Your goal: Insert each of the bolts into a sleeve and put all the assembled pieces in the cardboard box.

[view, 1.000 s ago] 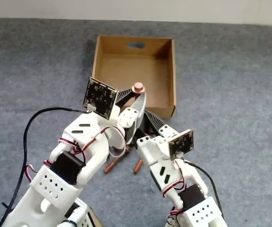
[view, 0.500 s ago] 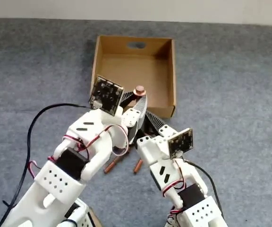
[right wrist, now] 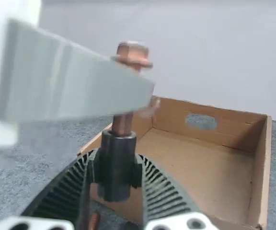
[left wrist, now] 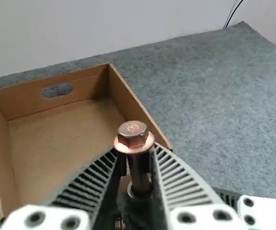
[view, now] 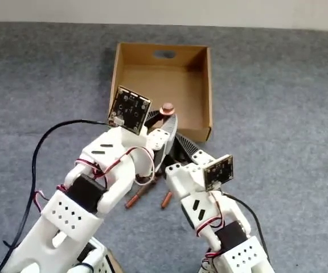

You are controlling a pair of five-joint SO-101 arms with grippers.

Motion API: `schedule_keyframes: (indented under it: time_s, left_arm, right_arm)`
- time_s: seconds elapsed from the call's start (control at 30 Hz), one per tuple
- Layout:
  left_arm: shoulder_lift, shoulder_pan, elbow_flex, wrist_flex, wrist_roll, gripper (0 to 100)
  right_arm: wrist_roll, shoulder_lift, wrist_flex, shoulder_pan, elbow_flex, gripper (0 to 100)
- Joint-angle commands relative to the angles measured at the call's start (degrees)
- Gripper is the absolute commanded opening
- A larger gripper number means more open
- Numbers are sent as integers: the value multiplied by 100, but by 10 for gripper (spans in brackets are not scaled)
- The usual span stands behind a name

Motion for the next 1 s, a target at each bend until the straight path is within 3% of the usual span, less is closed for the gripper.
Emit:
schedule_keyframes:
  time_s: [0.0,0.4,0.5,0.87,0.97]
  left_arm:
    - [-136,-66,-110,53,-9,97]
    - [-1587,-75,611,70,-9,102]
    - [-1903,-31,664,404,-9,102]
    - [-2000,-84,637,668,-9,146]
    - [-2009,-470,637,668,-18,118]
  right_arm:
    - [0,-92,-13,-31,796,5]
    - [0,-92,-13,-31,796,5]
    - [0,-92,-13,-31,796,5]
    - [0,-92,-4,-31,796,5]
    - [0,-92,-4,-31,796,5]
